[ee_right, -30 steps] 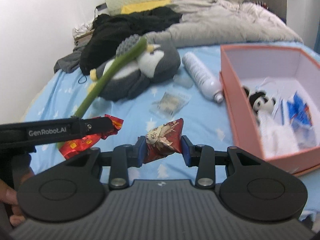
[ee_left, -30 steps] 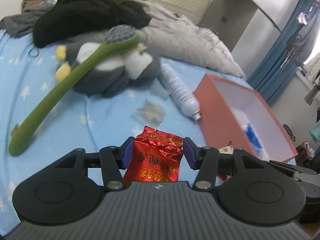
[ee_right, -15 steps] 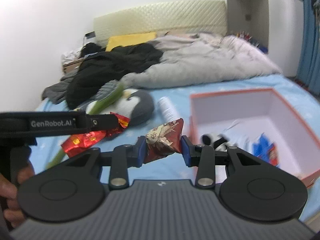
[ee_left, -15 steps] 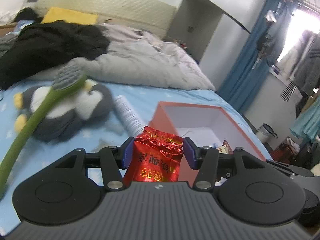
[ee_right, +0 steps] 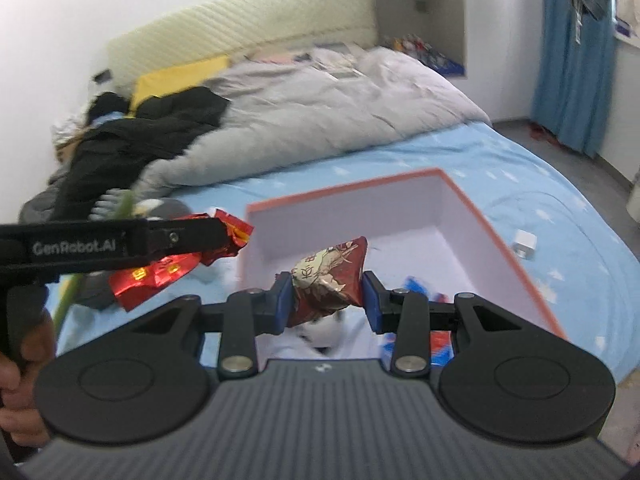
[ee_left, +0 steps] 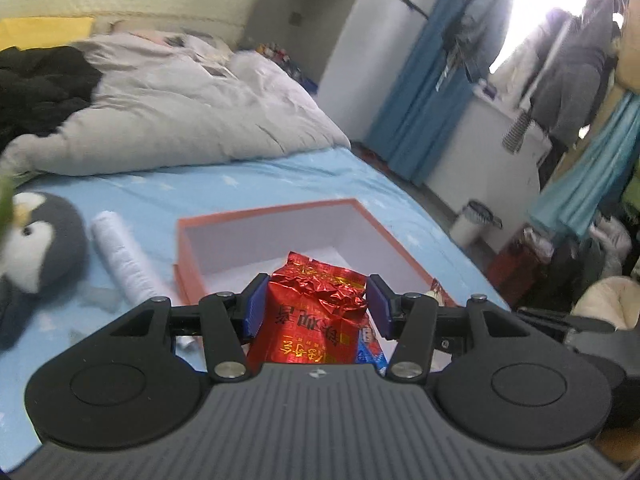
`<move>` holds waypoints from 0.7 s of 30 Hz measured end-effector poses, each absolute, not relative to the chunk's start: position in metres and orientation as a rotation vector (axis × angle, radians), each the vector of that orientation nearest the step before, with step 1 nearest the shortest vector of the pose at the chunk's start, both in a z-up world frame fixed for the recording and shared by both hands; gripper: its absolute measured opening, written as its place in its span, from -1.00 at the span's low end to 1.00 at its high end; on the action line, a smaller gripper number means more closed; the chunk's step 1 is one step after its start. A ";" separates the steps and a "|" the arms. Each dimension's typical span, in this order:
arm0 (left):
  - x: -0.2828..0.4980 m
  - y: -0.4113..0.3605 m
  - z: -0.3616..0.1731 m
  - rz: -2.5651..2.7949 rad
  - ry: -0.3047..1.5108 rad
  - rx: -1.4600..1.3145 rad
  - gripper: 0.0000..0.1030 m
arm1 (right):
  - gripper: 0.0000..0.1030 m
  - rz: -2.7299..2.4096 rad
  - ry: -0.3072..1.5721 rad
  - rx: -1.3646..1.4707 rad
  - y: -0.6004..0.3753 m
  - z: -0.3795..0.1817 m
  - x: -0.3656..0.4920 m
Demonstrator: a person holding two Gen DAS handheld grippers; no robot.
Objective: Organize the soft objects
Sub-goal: 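Carry the tea packet with the left tool while the right tool carries the candy wrapper over the box, then open the left tool dropping the tea packet into the box while the right tool releases the wrapper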
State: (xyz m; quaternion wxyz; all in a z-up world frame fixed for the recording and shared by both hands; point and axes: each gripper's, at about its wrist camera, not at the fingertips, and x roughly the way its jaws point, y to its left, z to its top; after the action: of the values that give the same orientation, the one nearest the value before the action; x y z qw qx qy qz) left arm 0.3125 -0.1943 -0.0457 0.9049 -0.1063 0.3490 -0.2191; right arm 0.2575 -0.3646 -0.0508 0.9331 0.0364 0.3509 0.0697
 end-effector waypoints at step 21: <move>0.376 -0.273 -0.143 -0.501 1.096 -0.065 0.31 | -0.10 0.037 1.045 0.193 -0.444 -0.127 0.300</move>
State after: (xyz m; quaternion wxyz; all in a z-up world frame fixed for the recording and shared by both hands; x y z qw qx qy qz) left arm 0.3755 -0.2733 -0.1426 0.8235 -0.0304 0.5153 -0.2355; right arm 0.2998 -0.4443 -0.1274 0.8618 0.0922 0.4984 0.0176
